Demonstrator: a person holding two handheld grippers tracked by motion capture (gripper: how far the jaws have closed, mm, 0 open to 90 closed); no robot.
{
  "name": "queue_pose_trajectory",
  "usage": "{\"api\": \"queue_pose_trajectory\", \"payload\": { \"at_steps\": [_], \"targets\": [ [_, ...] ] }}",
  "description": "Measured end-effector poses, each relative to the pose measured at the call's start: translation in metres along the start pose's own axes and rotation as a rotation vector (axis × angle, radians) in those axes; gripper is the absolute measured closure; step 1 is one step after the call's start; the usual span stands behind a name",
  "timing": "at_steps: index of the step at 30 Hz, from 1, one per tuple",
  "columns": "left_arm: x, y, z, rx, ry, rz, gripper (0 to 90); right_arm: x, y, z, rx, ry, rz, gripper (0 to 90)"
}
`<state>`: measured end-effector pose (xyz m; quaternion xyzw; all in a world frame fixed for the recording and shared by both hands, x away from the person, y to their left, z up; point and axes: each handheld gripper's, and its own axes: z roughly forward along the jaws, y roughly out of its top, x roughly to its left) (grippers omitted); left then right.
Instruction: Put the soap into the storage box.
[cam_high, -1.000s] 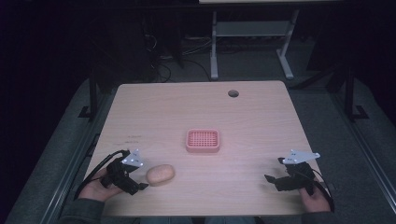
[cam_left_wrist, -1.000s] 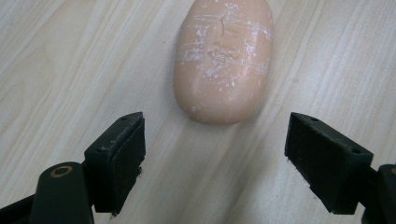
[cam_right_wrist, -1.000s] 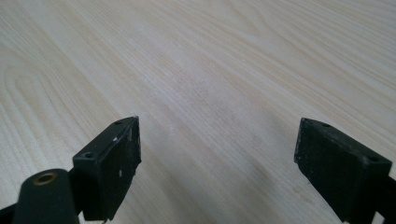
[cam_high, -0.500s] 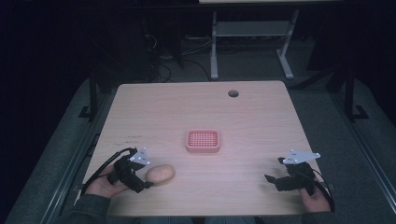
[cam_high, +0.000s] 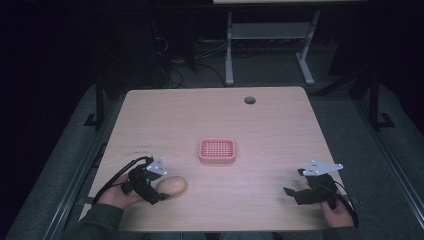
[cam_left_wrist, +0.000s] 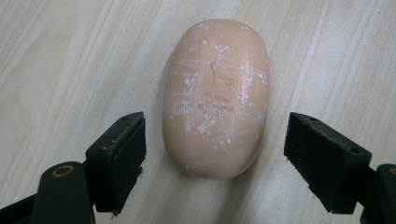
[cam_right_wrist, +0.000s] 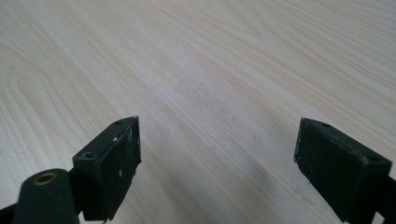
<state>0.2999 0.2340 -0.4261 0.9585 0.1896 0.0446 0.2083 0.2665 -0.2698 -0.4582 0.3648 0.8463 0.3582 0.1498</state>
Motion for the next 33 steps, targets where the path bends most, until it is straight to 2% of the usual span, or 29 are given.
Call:
{"api": "queue_pose_trajectory", "payload": {
  "at_steps": [7, 14, 33],
  "targets": [
    [0.001, 0.006, 0.004, 0.012, -0.004, 0.018, 21.1, 0.000, 0.000, 0.000, 0.000, 0.002, -0.001, 14.1],
    [0.002, 0.009, 0.009, 0.019, -0.017, 0.011, 21.4, 0.000, 0.000, 0.000, 0.000, 0.002, -0.001, 14.1],
    [0.003, 0.016, 0.022, 0.059, -0.036, 0.035, 26.0, 0.000, 0.000, -0.001, -0.001, 0.002, -0.003, 14.2]
  ]
}}
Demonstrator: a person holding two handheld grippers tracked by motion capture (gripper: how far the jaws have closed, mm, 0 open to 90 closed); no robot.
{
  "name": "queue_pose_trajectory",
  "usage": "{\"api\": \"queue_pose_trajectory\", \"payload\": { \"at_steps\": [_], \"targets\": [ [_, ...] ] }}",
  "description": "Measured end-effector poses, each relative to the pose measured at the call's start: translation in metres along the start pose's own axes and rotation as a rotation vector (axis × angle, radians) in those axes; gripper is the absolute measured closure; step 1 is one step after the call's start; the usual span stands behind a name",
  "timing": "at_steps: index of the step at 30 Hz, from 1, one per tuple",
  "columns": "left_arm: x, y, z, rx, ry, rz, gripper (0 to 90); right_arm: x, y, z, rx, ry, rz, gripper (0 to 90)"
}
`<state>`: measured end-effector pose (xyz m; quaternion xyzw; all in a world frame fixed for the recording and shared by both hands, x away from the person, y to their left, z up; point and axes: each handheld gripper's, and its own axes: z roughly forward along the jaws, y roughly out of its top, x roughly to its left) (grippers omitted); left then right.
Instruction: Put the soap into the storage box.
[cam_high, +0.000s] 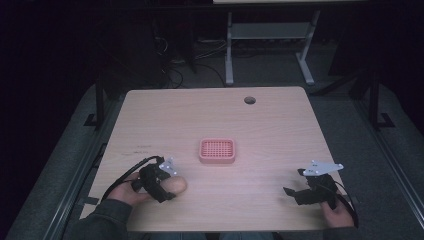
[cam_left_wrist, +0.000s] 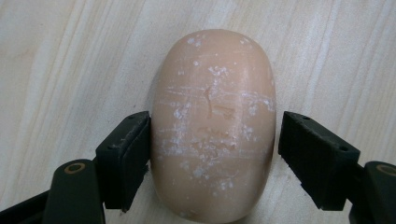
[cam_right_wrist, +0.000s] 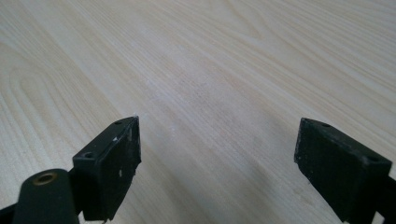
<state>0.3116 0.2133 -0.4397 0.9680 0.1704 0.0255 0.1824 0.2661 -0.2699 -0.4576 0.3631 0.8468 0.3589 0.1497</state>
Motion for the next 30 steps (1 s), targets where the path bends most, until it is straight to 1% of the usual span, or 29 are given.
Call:
{"api": "queue_pose_trajectory", "payload": {
  "at_steps": [3, 6, 11, 24, 28, 30],
  "targets": [
    [0.0001, 0.0006, 0.0006, 0.001, -0.001, -0.002, 26.7, 0.0000, 0.0000, 0.0000, 0.000, 0.000, 0.001, 14.1],
    [0.0006, 0.0021, 0.0021, 0.012, 0.001, 0.004, 28.1, -0.0001, -0.0001, -0.0002, -0.001, 0.000, 0.001, 14.1],
    [0.0010, 0.0025, 0.0035, 0.012, -0.001, 0.002, 29.3, 0.0000, -0.0001, -0.0004, -0.002, -0.001, 0.001, 14.1],
    [0.0011, 0.0045, 0.0043, 0.027, 0.001, 0.021, 31.8, 0.0000, -0.0001, -0.0005, -0.004, -0.002, -0.001, 14.2],
    [0.0000, 0.0053, 0.0049, 0.021, 0.006, 0.024, 32.2, -0.0002, 0.0001, -0.0009, -0.008, -0.002, 0.003, 14.2],
    [0.0001, 0.0056, 0.0047, 0.026, 0.005, 0.025, 32.2, -0.0002, 0.0002, -0.0012, -0.009, -0.001, 0.001, 14.1]
  ]
}}
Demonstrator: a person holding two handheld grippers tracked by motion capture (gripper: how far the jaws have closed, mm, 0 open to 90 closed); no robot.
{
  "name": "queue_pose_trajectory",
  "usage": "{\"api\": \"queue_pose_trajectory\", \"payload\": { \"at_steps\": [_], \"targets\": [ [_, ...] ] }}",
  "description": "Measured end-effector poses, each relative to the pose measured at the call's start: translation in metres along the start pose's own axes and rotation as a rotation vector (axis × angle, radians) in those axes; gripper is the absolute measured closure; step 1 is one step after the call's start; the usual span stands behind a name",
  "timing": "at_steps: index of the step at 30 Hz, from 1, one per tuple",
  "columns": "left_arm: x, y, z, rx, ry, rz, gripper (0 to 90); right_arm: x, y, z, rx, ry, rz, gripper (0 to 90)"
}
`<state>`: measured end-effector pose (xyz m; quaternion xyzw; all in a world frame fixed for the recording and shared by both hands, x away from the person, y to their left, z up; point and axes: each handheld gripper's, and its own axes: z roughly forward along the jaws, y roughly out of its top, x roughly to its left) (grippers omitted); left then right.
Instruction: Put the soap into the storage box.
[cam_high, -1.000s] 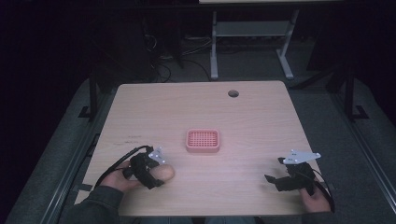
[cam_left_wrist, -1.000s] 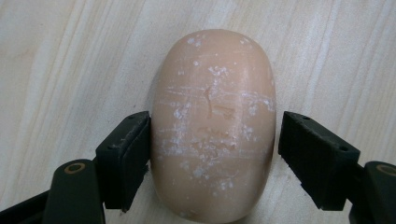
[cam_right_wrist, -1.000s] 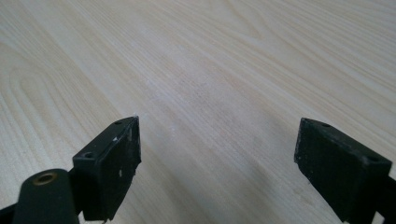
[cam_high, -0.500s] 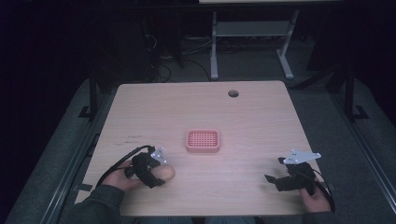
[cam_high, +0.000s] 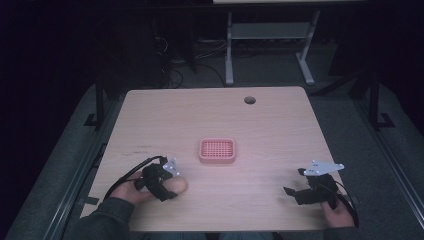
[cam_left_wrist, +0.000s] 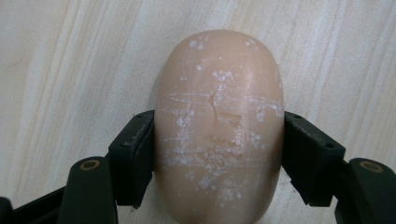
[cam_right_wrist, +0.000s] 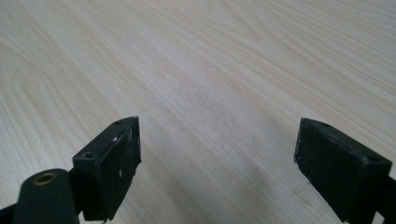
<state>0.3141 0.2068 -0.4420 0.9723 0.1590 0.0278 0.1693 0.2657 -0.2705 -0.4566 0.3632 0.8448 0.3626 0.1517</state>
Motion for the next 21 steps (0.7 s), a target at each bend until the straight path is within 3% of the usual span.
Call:
{"api": "queue_pose_trajectory", "payload": {
  "at_steps": [21],
  "targets": [
    [0.0039, 0.0085, -0.0015, -0.022, -0.012, 0.000, 32.6, -0.0010, -0.0009, 0.0000, -0.003, 0.000, 0.009, 14.1]
  ]
}}
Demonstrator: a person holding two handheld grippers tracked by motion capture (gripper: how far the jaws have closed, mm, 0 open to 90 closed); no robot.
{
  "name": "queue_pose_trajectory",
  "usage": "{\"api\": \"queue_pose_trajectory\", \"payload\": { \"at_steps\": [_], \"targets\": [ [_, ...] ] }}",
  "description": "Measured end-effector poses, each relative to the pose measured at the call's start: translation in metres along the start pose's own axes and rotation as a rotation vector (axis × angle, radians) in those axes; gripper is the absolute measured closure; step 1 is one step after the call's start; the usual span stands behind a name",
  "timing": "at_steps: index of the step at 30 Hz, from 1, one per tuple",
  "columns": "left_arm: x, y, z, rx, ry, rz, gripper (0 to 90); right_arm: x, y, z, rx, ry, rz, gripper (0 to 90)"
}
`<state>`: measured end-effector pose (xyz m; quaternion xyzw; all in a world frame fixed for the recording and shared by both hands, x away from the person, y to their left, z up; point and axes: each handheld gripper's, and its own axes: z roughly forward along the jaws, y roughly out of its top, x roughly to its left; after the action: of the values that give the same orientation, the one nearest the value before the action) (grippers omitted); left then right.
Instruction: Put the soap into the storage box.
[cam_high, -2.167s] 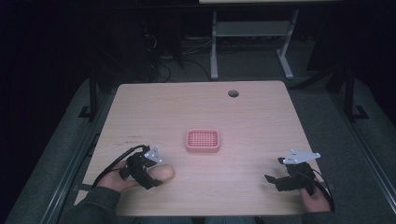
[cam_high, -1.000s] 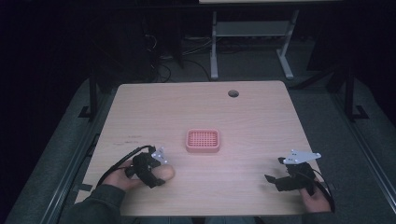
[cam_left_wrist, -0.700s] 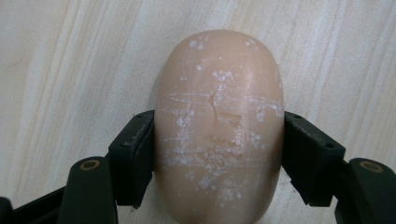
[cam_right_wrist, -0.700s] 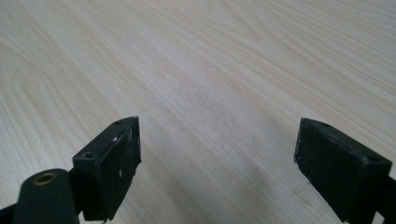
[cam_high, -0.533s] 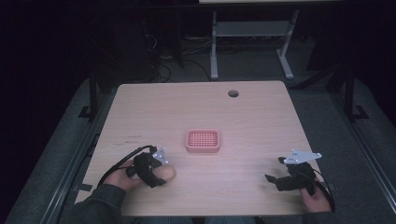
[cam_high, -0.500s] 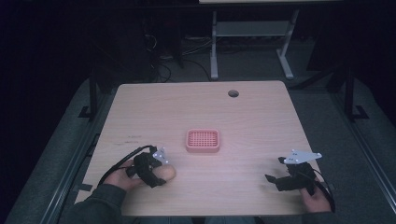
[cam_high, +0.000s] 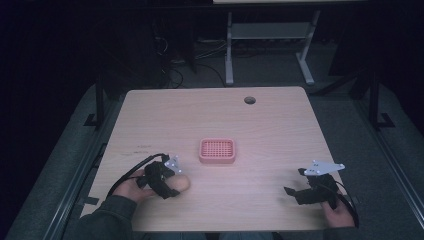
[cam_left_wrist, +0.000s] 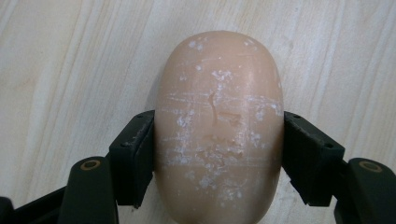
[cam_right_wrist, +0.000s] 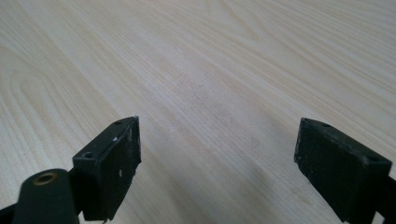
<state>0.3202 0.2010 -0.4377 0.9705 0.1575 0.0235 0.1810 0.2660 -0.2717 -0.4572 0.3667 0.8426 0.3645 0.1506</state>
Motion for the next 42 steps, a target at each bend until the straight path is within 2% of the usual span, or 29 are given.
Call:
{"api": "queue_pose_trajectory", "payload": {
  "at_steps": [21, 42],
  "targets": [
    [0.012, 0.017, -0.009, -0.029, 0.008, -0.009, 32.7, -0.002, -0.001, -0.001, 0.000, 0.007, 0.000, 14.1],
    [0.021, 0.034, -0.009, -0.021, -0.005, 0.002, 32.7, -0.002, -0.001, -0.002, -0.012, 0.008, 0.000, 14.1]
  ]
}}
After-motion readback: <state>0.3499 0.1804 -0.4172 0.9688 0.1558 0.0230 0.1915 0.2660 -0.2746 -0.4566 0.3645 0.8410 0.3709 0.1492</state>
